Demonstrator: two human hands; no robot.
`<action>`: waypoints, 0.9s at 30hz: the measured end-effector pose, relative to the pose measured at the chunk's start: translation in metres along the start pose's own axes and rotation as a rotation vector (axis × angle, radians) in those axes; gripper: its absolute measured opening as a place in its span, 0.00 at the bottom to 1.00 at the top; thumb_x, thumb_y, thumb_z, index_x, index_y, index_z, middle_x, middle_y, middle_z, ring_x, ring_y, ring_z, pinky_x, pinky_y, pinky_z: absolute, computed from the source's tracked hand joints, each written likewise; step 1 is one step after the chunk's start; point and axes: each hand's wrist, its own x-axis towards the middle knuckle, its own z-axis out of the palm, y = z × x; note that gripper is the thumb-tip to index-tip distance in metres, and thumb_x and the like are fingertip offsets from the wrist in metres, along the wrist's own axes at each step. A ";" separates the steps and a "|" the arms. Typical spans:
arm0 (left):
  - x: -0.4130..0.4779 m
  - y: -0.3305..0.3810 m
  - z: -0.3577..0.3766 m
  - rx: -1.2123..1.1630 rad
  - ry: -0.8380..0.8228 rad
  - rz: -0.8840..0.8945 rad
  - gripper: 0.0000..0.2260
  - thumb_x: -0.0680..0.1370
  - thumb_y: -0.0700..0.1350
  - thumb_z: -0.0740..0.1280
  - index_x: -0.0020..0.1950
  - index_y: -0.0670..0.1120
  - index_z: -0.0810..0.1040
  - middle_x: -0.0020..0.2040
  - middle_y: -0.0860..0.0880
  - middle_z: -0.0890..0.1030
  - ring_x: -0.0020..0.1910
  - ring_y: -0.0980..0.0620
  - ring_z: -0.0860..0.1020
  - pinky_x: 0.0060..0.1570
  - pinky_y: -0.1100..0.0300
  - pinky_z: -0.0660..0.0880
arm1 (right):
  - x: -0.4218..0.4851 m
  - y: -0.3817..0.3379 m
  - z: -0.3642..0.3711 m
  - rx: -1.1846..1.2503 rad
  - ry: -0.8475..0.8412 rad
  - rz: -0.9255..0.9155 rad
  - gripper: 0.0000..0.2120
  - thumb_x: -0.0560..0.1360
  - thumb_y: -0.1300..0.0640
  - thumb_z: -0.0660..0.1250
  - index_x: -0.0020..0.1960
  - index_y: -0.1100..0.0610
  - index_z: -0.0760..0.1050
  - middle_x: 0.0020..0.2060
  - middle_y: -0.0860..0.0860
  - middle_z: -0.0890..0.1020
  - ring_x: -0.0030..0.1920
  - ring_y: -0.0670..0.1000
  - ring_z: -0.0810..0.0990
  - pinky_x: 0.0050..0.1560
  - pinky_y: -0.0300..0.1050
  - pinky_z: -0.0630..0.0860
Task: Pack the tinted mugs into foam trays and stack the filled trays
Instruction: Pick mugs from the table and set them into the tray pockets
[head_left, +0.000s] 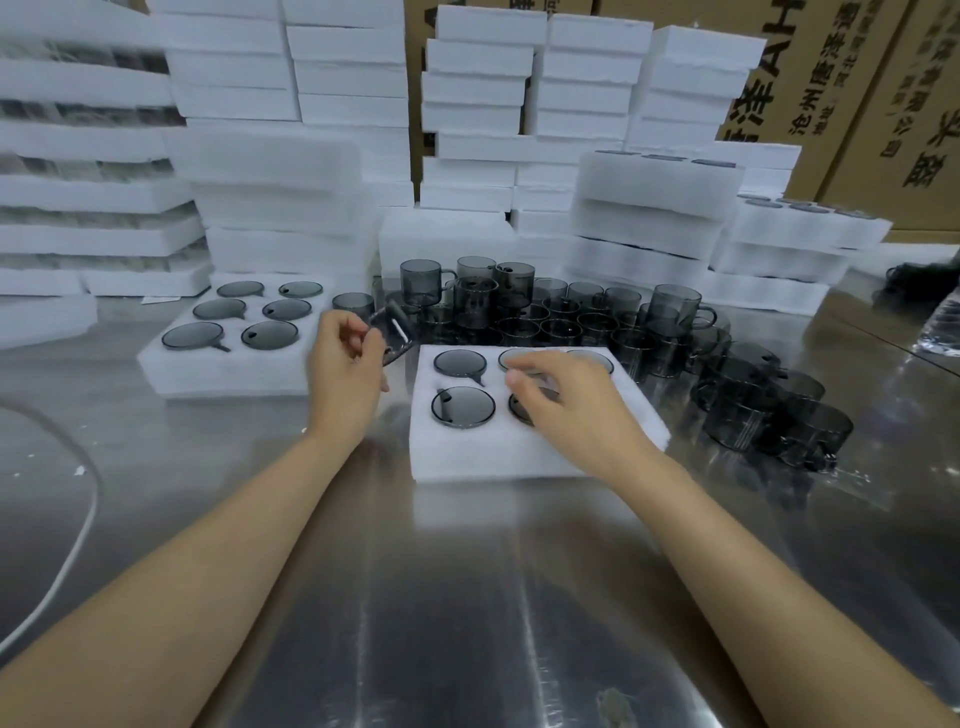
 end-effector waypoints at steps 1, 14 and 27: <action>-0.003 0.004 0.000 -0.023 0.019 0.045 0.12 0.78 0.37 0.61 0.43 0.53 0.65 0.36 0.45 0.70 0.24 0.53 0.73 0.27 0.61 0.72 | 0.000 -0.001 -0.001 0.068 0.057 0.006 0.13 0.79 0.54 0.62 0.60 0.55 0.79 0.56 0.47 0.82 0.53 0.41 0.77 0.60 0.28 0.67; -0.024 0.033 0.015 0.061 -0.193 0.655 0.10 0.75 0.34 0.59 0.43 0.49 0.66 0.43 0.60 0.68 0.40 0.66 0.70 0.38 0.74 0.67 | 0.001 0.001 -0.010 0.493 0.035 -0.092 0.32 0.76 0.55 0.69 0.75 0.42 0.58 0.69 0.40 0.69 0.59 0.40 0.77 0.56 0.36 0.76; -0.020 0.012 0.013 -0.039 -0.324 0.095 0.18 0.78 0.40 0.69 0.63 0.51 0.67 0.59 0.48 0.73 0.56 0.60 0.76 0.59 0.64 0.73 | 0.004 0.004 -0.012 0.440 0.272 -0.158 0.11 0.66 0.64 0.78 0.37 0.51 0.78 0.58 0.42 0.76 0.58 0.42 0.77 0.52 0.32 0.73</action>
